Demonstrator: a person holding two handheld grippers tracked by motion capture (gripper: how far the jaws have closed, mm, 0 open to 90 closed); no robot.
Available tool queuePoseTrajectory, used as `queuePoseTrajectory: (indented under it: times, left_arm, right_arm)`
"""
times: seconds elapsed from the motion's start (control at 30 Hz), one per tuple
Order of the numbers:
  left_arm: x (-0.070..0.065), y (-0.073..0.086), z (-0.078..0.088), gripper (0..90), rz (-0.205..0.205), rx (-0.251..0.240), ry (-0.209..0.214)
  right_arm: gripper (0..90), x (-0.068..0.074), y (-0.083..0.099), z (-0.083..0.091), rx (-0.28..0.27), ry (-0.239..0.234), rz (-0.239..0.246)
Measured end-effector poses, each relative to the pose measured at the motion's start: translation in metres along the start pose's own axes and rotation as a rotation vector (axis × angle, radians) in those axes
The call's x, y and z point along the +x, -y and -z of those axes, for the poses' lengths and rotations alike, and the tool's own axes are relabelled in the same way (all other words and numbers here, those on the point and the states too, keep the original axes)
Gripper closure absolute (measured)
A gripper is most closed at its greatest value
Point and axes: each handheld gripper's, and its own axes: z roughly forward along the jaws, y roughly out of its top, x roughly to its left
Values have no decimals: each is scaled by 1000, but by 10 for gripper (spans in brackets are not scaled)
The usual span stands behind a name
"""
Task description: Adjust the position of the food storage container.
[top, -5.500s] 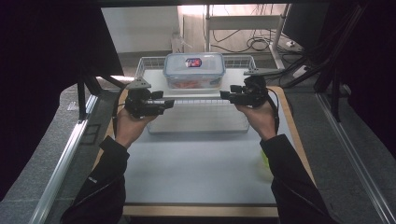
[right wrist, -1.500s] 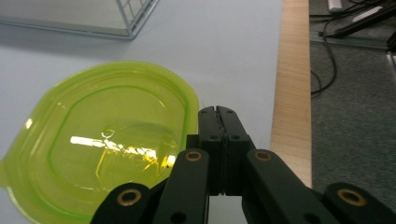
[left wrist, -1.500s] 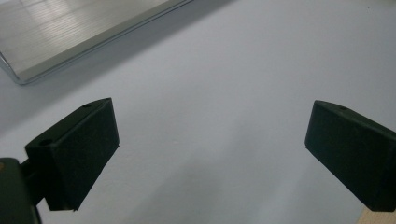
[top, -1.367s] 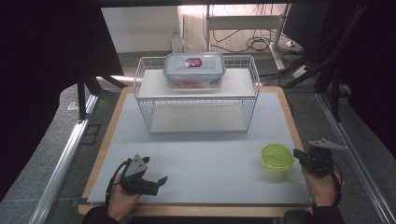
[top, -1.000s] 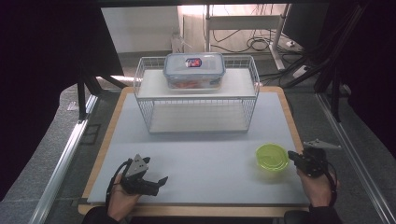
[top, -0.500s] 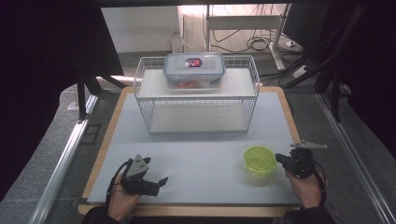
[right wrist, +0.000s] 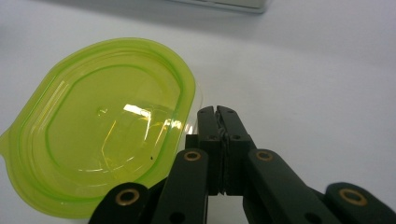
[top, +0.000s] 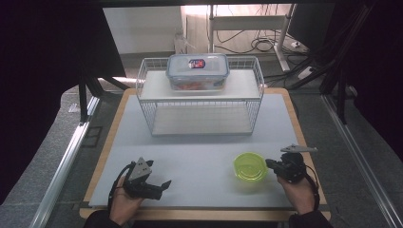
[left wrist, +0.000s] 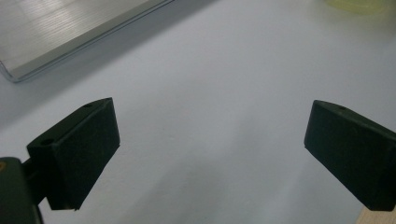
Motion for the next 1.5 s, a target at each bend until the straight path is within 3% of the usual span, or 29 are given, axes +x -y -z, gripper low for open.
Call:
queuePoseTrajectory:
  times: [0.2, 0.4, 0.67, 0.97, 1.5]
  left_arm:
    - [-1, 0, 0, 32, -4, 1, 2]
    - [-1, 0, 0, 34, -5, -1, 0]
    - [-1, 0, 0, 34, -7, 1, -2]
    - [-1, 0, -1, 34, -11, 7, -3]
    - [-1, -1, 0, 33, -11, 10, -9]
  right_arm:
    - [883, 16, 0, -5, 16, -46, 25]
    - [879, 14, 5, -7, 70, -16, 42]
    - [898, 26, 14, -14, 117, -93, 35]
    - [898, 32, 12, -28, 119, -140, 21]
    - [897, 70, -4, -62, 142, -221, 80]
